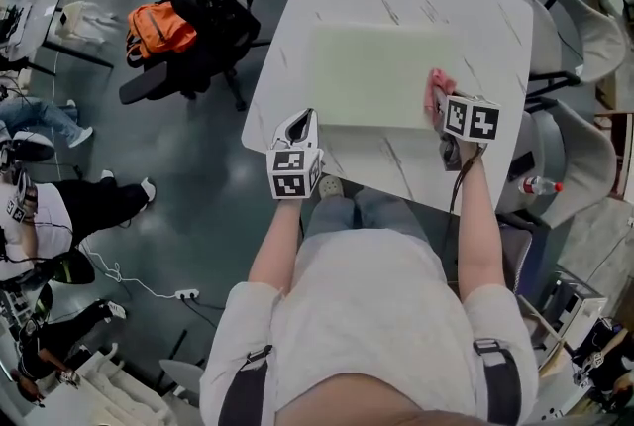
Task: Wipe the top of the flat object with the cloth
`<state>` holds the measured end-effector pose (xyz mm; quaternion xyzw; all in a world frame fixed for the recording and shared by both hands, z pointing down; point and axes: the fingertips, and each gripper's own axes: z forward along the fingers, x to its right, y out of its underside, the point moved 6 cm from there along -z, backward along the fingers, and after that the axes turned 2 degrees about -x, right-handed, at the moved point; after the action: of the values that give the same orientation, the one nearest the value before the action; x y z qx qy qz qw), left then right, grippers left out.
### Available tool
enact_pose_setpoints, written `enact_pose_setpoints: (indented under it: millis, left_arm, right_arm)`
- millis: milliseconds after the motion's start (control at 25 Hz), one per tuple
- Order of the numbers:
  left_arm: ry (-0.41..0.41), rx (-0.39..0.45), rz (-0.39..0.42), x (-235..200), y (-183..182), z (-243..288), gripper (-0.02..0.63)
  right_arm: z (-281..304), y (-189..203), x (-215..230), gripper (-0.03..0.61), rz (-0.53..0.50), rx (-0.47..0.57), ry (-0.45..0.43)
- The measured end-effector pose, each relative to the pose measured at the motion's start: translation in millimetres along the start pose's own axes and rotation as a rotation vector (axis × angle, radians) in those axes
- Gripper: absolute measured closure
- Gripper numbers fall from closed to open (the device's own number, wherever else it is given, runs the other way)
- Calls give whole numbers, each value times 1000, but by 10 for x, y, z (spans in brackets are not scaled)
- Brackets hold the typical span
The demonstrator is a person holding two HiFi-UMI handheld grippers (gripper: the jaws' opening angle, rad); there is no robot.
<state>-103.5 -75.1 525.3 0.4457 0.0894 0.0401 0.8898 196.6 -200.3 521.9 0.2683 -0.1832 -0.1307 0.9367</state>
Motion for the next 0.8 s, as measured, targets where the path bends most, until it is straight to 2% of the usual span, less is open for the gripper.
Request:
enact_pose_setpoints:
  millis: [240, 480, 800]
  left_arm:
    - [-6, 4, 0, 9, 14, 4, 601]
    - [-6, 6, 3, 10, 22, -5, 601]
    - [0, 15, -1, 19, 29, -11, 601]
  right_arm:
    - [-77, 24, 153, 549, 28, 5, 8]
    - [-134, 94, 123, 549, -9, 6, 32]
    - [-289, 321, 112, 549, -16, 8, 20]
